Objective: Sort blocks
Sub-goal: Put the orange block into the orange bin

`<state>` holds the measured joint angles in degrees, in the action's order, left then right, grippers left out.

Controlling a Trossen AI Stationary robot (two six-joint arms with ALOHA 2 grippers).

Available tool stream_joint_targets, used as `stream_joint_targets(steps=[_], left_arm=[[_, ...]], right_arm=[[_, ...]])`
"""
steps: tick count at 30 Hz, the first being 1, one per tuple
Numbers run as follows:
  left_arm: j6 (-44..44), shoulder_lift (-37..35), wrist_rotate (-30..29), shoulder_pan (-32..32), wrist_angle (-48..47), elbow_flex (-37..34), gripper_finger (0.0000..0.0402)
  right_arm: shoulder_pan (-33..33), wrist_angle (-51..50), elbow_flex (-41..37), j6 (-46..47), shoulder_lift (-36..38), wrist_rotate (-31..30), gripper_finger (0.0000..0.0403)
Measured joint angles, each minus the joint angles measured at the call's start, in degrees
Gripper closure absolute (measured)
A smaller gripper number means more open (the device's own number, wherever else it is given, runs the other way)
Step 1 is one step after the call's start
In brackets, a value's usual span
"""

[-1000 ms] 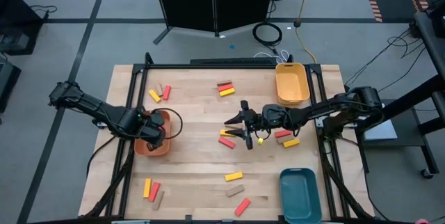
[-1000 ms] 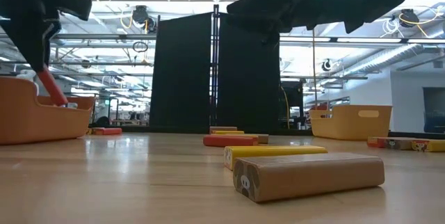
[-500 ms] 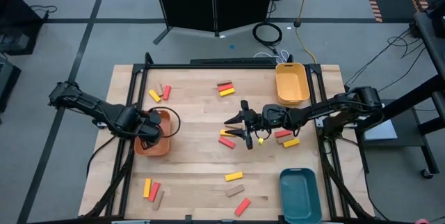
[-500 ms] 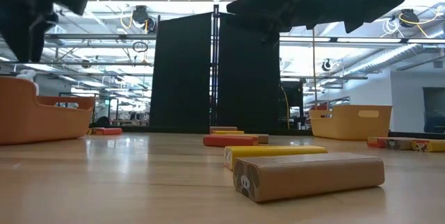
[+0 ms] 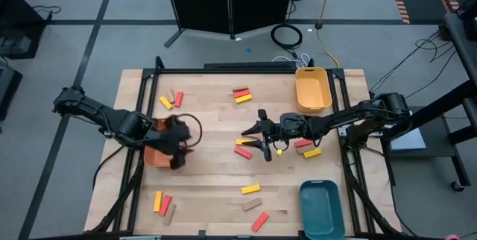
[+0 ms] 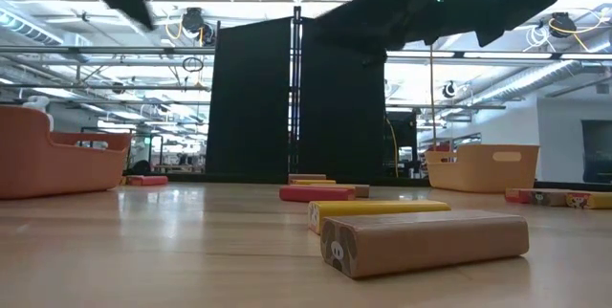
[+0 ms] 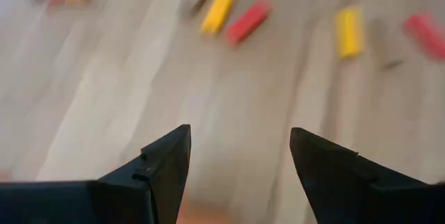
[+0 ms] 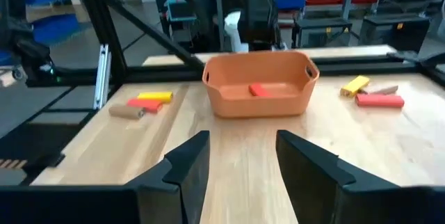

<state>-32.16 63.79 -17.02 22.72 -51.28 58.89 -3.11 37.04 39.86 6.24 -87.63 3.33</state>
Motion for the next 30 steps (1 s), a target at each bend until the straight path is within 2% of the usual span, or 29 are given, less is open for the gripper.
stream_joint_targets(steps=[7,12,17,21,26,30], left_arm=[[15.76,6.22,-6.41,0.93,14.34,-2.77,0.0158],[27.90,12.91,-6.63,-1.09,33.21,-5.92,0.0158],[38.26,22.06,2.12,-5.49,50.82,-6.18,0.0158],[41.69,28.49,11.06,-10.10,60.89,-6.18,0.0158],[41.93,33.88,19.41,-15.74,64.77,-6.18,0.0158],[41.65,37.91,20.12,-18.70,66.65,-6.16,0.0158]], right_arm=[[-1.18,-14.68,0.00,0.95,6.72,-0.22,0.0243],[-3.27,-25.33,0.00,4.54,13.46,-0.26,0.0243],[-7.13,-30.51,0.00,8.16,16.10,-0.74,0.0243],[-10.21,-30.52,0.00,9.06,16.06,-1.20,0.0243],[-12.90,-31.26,0.00,9.62,15.77,-5.75,0.0243],[-13.60,-31.84,0.00,9.26,15.77,-8.00,0.0243]])
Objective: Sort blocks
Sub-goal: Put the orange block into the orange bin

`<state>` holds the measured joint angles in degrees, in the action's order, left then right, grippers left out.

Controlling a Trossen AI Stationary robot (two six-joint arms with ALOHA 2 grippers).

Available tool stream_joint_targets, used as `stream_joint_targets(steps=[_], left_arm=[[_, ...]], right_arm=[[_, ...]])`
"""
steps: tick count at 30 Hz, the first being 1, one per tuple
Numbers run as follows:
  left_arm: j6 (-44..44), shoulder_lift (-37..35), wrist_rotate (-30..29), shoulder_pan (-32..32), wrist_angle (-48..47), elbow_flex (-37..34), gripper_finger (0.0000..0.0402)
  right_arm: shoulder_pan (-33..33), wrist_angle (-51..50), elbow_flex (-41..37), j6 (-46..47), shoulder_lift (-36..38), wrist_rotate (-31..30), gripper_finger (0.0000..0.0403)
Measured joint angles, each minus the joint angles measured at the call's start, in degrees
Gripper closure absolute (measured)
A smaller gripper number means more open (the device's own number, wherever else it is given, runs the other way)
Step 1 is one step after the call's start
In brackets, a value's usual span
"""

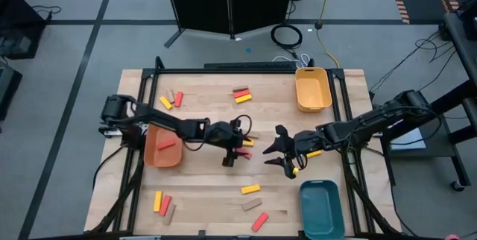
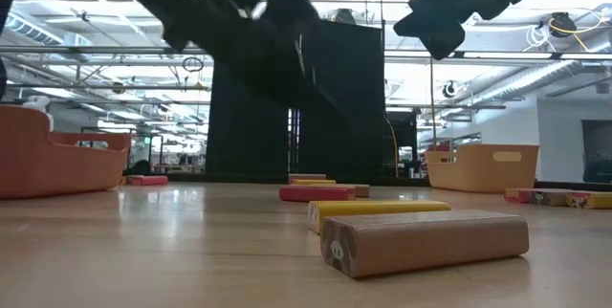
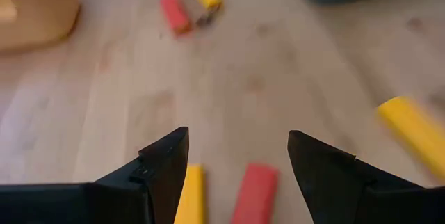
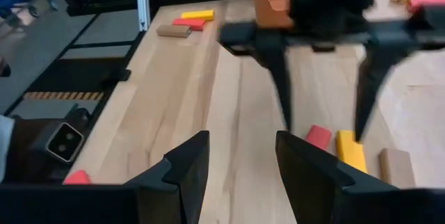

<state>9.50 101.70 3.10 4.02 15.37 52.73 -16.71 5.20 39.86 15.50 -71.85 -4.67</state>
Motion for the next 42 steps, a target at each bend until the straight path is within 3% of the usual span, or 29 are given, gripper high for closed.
stream_joint_targets(steps=[13,28,42], left_arm=[[1.36,10.75,4.39,-0.44,2.19,2.68,0.0158],[-0.18,11.31,5.08,-0.47,-3.32,2.95,0.0160],[-0.17,11.31,6.40,-0.47,-3.21,2.86,0.0300]], right_arm=[[0.07,0.03,0.00,-2.23,0.00,-0.13,0.0243],[0.07,0.03,0.00,-3.14,0.00,-0.10,0.0243],[0.13,0.06,0.00,-3.14,0.00,-0.11,0.0243]])
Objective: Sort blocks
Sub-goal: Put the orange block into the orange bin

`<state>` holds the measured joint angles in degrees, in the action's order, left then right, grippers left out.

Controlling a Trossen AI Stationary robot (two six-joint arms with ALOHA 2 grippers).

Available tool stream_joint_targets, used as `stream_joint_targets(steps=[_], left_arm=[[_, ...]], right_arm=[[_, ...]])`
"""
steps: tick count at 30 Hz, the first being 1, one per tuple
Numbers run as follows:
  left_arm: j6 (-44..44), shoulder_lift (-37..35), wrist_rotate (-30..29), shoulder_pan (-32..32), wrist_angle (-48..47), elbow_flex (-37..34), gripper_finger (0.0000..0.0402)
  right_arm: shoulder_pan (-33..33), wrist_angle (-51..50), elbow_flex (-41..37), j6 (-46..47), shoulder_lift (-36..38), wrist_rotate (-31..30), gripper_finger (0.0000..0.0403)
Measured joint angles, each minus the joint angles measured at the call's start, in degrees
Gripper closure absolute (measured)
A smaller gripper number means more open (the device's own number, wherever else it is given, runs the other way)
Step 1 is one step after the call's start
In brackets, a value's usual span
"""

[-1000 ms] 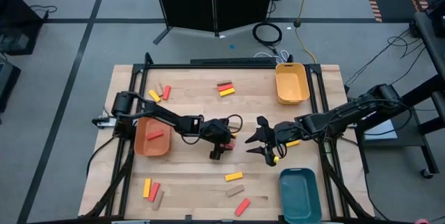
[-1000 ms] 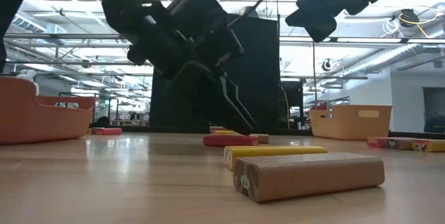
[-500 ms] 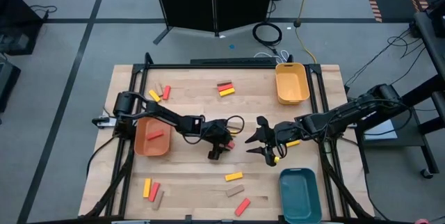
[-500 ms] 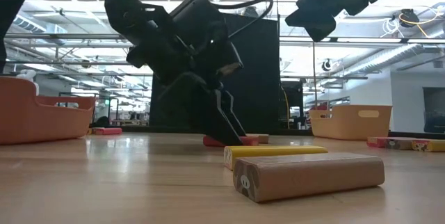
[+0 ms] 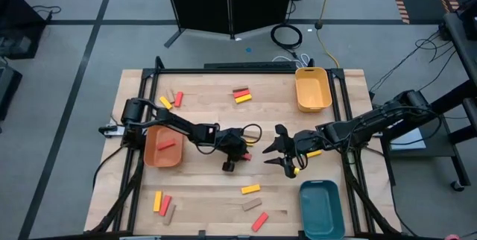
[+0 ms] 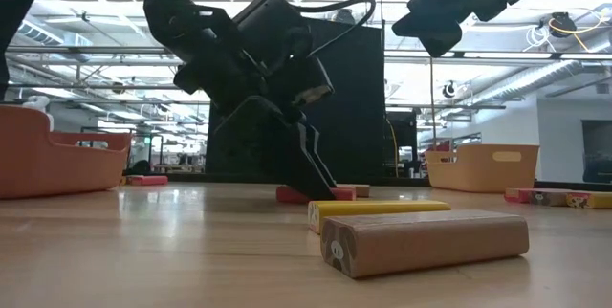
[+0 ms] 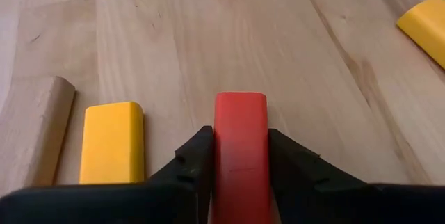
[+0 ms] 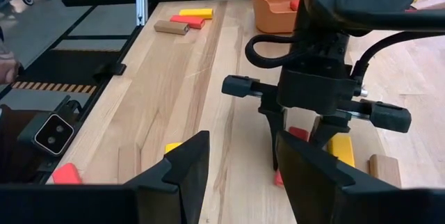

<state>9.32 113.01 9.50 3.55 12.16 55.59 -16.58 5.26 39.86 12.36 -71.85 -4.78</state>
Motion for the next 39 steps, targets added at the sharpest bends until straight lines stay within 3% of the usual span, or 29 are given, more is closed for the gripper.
stream_joint_targets(steps=[7,13,26,33,39], left_arm=[[-1.37,-1.34,-0.04,0.00,-0.18,-0.17,0.0307],[-0.86,-7.17,-0.04,0.00,-1.71,-0.11,0.0308],[-0.52,-30.16,-7.81,-0.20,-20.34,0.00,0.0309],[-11.64,-43.16,-13.08,-0.16,-38.46,0.00,0.0310],[-33.16,-50.01,-13.55,-0.17,-56.97,0.00,0.0310]], right_arm=[[0.00,0.02,0.00,0.21,-0.01,0.02,0.0243],[0.00,-0.04,0.00,0.24,-0.02,0.01,0.0243],[-0.03,-0.01,0.02,0.31,-0.38,-0.89,0.0243],[0.11,0.34,0.04,0.34,-1.35,-3.37,0.0243],[0.13,0.24,0.04,0.26,-1.44,-4.46,0.0243]])
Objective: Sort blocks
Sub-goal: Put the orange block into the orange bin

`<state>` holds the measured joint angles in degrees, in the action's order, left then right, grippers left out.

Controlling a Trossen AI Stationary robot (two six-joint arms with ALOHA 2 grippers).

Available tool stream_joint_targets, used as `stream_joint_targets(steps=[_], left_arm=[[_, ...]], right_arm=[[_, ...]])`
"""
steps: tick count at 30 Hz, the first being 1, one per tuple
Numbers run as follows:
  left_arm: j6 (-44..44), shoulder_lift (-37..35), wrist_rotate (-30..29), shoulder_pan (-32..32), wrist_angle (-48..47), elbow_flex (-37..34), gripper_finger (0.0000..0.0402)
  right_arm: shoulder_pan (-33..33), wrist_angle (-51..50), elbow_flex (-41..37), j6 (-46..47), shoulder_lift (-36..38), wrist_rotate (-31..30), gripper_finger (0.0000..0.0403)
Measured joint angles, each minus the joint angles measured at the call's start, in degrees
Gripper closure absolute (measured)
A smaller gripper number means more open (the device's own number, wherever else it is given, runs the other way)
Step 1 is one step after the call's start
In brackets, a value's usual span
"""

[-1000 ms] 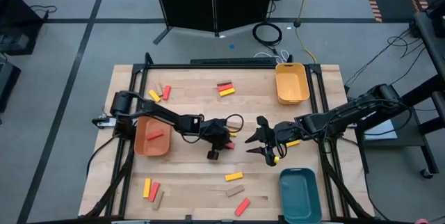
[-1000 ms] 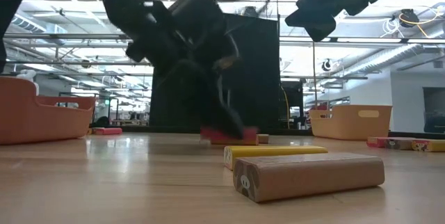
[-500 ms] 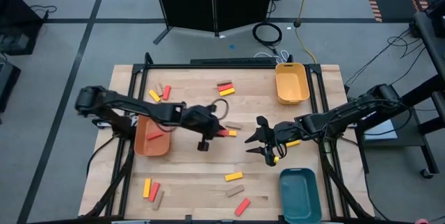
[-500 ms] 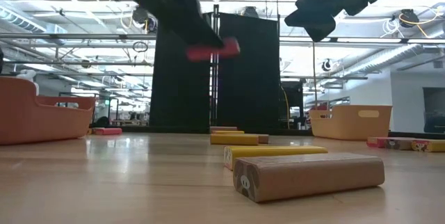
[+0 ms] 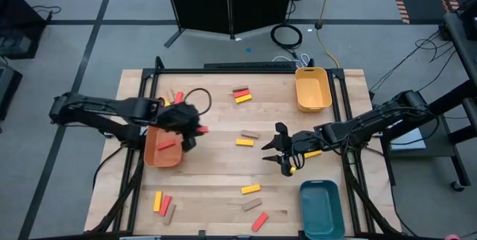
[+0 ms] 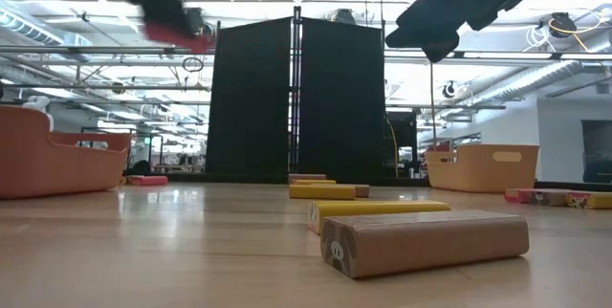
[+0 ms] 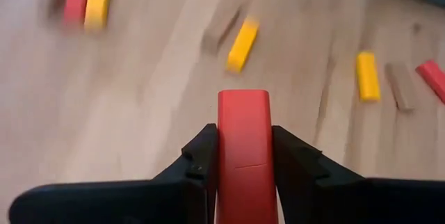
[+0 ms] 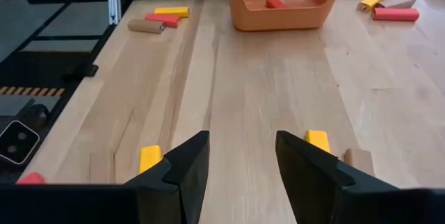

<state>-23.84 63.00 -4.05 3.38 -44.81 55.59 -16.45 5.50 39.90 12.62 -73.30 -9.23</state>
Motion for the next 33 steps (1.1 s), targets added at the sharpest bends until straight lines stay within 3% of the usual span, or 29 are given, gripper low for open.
stream_joint_targets(steps=[6,12,14,21,33], left_arm=[[-21.47,-2.38,4.96,1.34,-21.05,-0.02,0.0310],[-31.63,-2.49,5.46,4.08,-31.54,-0.06,0.0310],[-34.57,-2.53,4.39,5.07,-31.83,-0.81,0.0310],[-40.58,-2.13,-7.51,8.92,-28.85,-4.75,0.0310],[-49.42,-2.15,-12.11,11.33,-20.92,-16.41,0.0310]], right_arm=[[0.00,0.24,0.00,-0.86,0.00,-0.02,0.0243],[0.00,0.31,0.00,-2.35,0.00,-0.02,0.0243],[0.00,0.31,0.00,-3.05,0.00,-0.03,0.0243],[0.22,0.58,0.00,-5.89,0.00,0.00,0.0243],[1.78,0.90,-0.02,-5.99,0.00,-0.18,0.0243]])
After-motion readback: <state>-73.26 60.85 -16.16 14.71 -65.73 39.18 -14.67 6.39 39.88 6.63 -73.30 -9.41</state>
